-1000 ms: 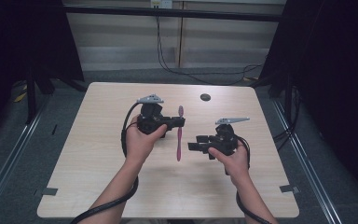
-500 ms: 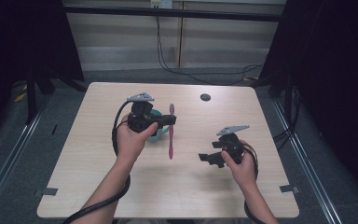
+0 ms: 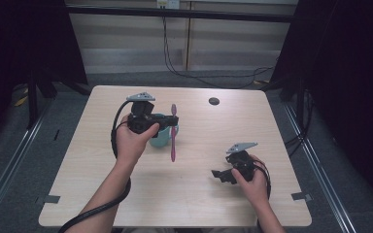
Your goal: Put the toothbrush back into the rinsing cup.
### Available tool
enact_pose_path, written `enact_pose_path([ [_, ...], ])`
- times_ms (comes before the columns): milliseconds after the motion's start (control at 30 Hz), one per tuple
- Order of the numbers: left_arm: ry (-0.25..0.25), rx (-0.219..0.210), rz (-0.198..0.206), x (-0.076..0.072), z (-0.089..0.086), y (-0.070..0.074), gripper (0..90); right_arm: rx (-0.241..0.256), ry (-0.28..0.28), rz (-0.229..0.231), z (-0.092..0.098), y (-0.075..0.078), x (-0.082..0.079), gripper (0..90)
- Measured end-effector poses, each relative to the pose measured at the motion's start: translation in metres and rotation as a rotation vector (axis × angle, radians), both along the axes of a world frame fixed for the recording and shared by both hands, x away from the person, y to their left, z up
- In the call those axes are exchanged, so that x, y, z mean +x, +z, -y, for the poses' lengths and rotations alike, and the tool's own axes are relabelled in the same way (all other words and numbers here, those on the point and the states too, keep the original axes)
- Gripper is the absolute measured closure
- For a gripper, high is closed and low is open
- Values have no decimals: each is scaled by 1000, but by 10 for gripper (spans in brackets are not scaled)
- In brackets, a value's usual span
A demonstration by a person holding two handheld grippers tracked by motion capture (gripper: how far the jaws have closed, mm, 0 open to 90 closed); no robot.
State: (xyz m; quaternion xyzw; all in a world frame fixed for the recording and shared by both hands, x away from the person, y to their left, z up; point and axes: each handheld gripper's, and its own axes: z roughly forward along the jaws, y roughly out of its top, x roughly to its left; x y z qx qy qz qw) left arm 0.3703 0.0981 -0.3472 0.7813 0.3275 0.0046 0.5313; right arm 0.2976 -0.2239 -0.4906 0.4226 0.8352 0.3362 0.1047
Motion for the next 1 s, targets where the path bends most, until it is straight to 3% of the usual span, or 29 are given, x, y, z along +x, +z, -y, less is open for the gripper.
enact_pose_path([
  [167,8,6,2,3,-1,2,848,-16,0,-1,4,-9,-5,153],
  [467,13,13,14,8,0,7,848,-42,15,78,10,-16,-15,145],
  [800,36,4,30,13,-1,19,848,-7,-2,127,13,-21,-21,144],
  [1000,48,3,42,17,-5,23,848,-6,-2,127,13,-21,-21,144],
])
